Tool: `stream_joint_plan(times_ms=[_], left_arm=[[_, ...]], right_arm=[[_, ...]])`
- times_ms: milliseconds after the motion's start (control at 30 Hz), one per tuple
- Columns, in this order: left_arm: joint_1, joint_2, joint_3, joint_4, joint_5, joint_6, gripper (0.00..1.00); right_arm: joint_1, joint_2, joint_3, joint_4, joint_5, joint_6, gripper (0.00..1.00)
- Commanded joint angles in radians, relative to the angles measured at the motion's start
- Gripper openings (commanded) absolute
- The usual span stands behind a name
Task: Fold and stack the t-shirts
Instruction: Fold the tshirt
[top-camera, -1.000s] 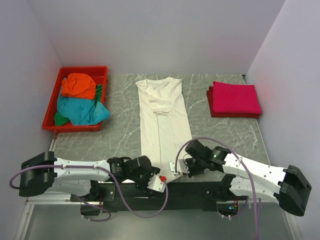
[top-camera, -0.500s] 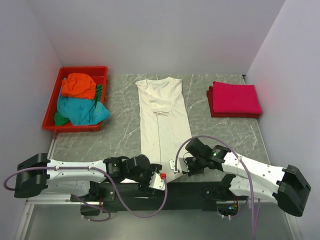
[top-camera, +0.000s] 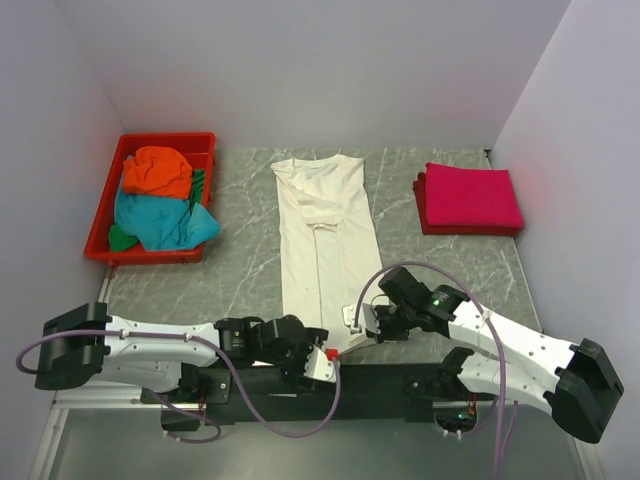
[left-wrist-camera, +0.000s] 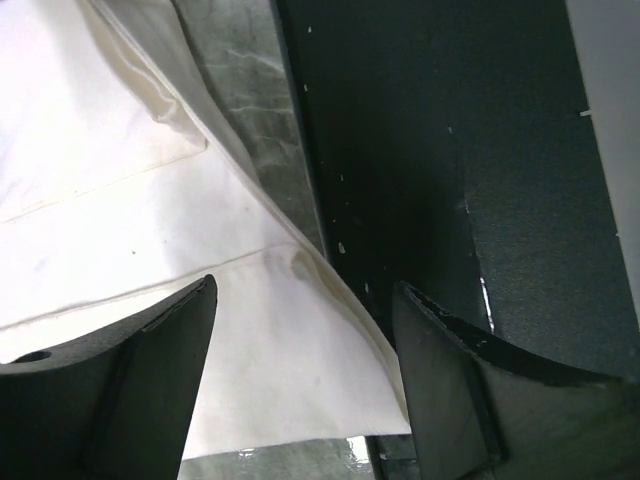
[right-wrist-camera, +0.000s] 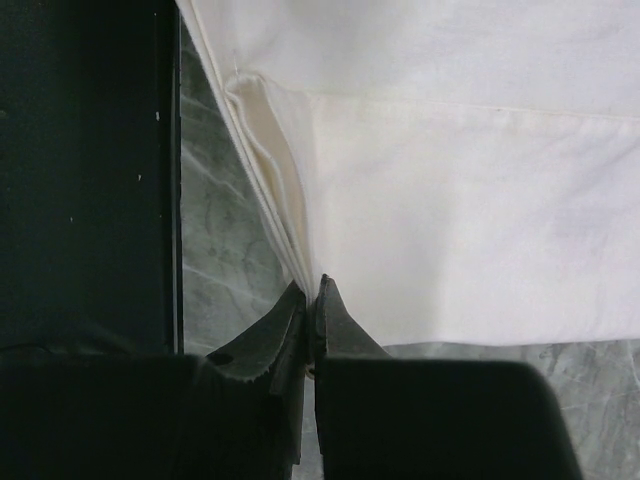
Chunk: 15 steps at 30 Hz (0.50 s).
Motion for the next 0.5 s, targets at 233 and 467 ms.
stream_joint_plan(times_ms=[233,467], left_arm=[[-0.016,0.071,0.023,0.023,-0.082,-0.034,0.73],[-0.017,0.143,0.038,0.023,-0.12,-0.026,0.55]], right_arm=[[-0.036,-0.02,0.052,0.002,-0.047,-0.002,0.0],[-0.056,-0.026,0.052,-0.005,-0.056,-0.007,0.0]])
